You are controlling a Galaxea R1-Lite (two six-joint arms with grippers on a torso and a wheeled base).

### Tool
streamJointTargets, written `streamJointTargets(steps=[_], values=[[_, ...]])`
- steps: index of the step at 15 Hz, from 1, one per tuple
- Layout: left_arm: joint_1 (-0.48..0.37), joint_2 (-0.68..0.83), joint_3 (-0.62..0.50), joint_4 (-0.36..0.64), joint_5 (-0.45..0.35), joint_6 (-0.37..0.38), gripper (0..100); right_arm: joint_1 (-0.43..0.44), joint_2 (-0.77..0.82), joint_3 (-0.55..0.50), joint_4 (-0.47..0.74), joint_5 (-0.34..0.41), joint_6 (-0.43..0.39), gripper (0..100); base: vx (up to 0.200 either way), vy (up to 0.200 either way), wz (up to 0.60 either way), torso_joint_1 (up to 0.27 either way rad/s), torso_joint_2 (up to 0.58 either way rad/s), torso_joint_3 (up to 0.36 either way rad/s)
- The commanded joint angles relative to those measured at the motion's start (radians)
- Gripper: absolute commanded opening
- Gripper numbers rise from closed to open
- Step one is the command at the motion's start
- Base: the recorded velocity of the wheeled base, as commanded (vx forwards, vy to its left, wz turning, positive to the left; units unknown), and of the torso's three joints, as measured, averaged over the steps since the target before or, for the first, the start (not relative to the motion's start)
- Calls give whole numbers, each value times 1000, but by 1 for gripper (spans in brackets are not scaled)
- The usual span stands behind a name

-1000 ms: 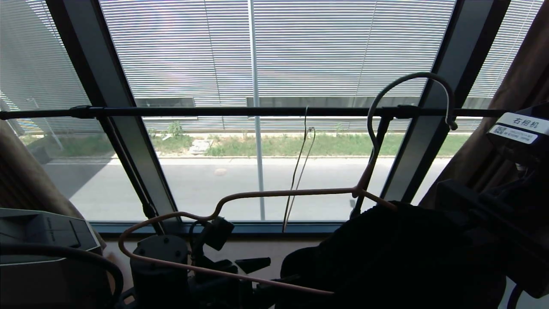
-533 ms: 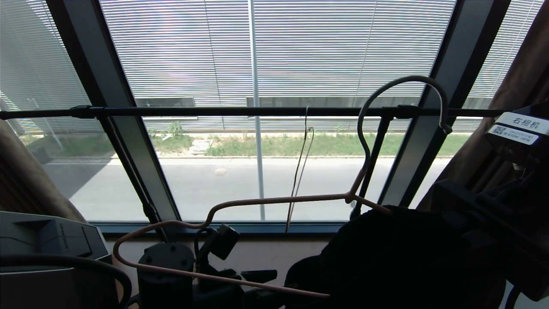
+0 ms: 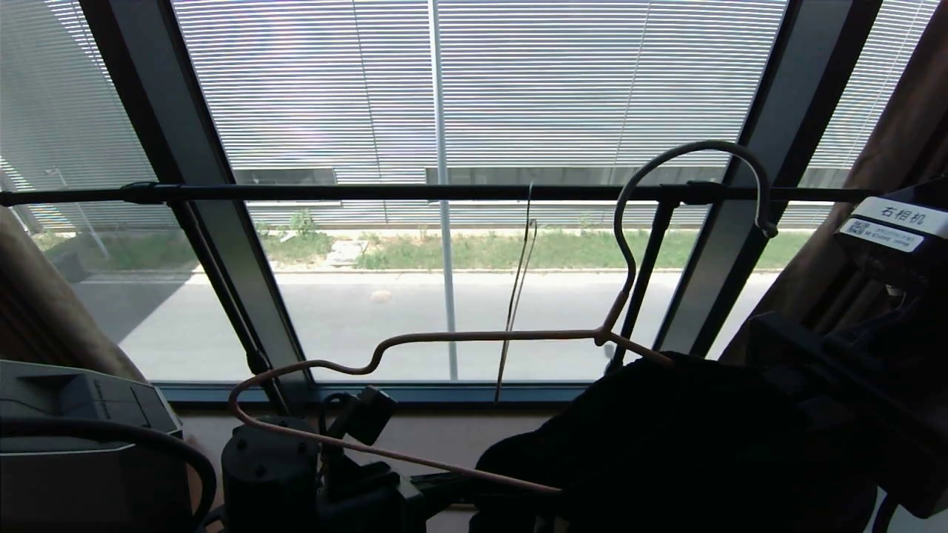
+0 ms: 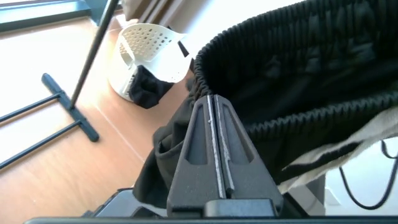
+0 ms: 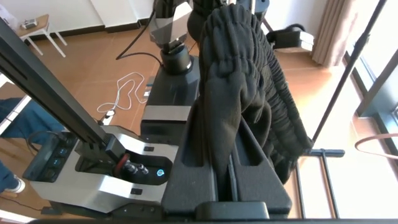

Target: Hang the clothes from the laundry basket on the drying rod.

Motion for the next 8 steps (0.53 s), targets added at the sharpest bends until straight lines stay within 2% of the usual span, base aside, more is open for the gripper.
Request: streamJointTargets(steps=[1, 4, 8], values=[[55, -26, 43, 0, 1, 21, 0, -47, -2, 0, 0, 1, -1, 0, 0, 0, 0, 0, 0, 0], [135, -88, 75, 0, -1, 46, 0, -72, -2, 8, 0, -14, 9, 0, 0, 0, 0, 0, 0, 0], [211, -108, 92, 0, -1, 89, 0, -72, -4, 23, 0, -117, 7, 0, 0, 0, 0, 0, 0, 0]])
